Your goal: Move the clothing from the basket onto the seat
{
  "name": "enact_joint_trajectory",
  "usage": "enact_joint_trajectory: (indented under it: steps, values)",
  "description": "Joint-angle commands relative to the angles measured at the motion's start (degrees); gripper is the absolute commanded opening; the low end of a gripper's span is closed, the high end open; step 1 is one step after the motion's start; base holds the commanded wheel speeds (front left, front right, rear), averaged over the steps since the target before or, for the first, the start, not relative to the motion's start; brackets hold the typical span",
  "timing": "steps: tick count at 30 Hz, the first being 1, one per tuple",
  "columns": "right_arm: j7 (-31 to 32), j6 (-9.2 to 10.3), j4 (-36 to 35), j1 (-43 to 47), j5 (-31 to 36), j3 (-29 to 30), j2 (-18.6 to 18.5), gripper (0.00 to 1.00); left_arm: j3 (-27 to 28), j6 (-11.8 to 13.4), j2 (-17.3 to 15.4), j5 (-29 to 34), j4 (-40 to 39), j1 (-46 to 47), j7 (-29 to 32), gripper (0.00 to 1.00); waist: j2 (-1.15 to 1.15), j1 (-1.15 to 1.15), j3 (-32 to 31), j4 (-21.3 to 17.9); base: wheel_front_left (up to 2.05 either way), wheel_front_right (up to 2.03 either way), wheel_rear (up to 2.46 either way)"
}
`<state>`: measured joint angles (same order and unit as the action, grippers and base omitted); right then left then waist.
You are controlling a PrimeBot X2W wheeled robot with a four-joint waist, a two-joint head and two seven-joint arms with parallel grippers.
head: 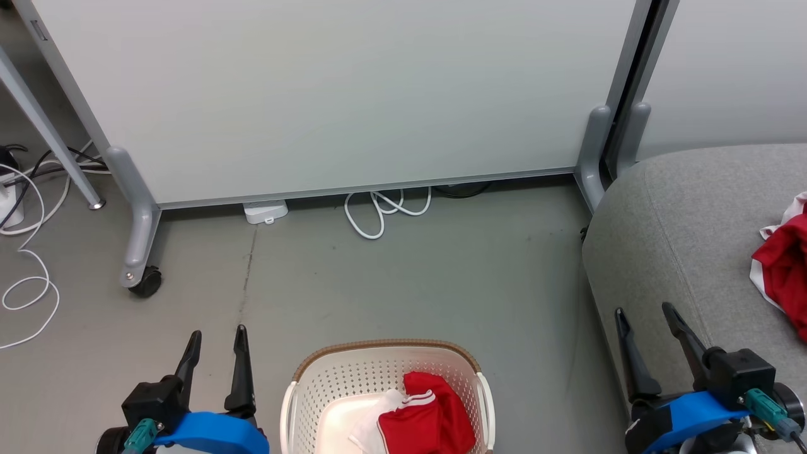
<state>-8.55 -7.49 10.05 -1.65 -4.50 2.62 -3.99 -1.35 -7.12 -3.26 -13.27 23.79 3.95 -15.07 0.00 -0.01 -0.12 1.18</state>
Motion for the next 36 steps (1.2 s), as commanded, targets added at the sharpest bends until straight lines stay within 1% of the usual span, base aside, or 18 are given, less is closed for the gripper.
enact_joint_trajectory:
  steps: [1, 12, 23, 30, 36]
  values:
    - [0.3, -0.01, -0.3, 1.1, -0.3, 0.0, 0.3, 1.0, 0.6, -0.4, 0.0, 0.3, 0.7, -0.1, -0.1, 1.0, 0.0, 0.01, -0.1, 0.2, 0.0, 0.0, 0.0]
    - [0.8, -0.01, -0.3, 1.1, -1.0, -0.1, 0.8, 1.0, 1.8, -0.5, 0.2, 1.3, 1.5, 0.5, -0.1, 1.0, 0.0, 0.01, 0.2, 0.3, 0.0, 0.0, 0.0]
    - [0.7, -0.01, -0.6, 0.1, -1.1, -0.4, 1.0, 1.0, 0.0, -0.4, 0.2, 1.2, 1.6, 1.2, -0.1, 1.0, 0.0, 0.01, 1.6, -0.4, 0.0, 0.0, 0.0]
    - [0.4, -0.01, -1.1, -1.7, -1.2, -1.3, 1.1, 1.0, -1.3, -0.4, 0.0, 0.7, 2.7, 3.0, -0.1, 1.0, 0.0, 0.01, 4.9, -2.3, 0.0, 0.0, 0.0]
    - [0.0, -0.01, -1.6, -3.9, -0.8, -1.5, 1.1, 1.0, -3.5, -0.4, -0.4, 0.9, 4.7, 6.0, -0.2, 1.0, 0.0, 0.01, 9.8, -4.7, 0.0, 0.0, 0.0]
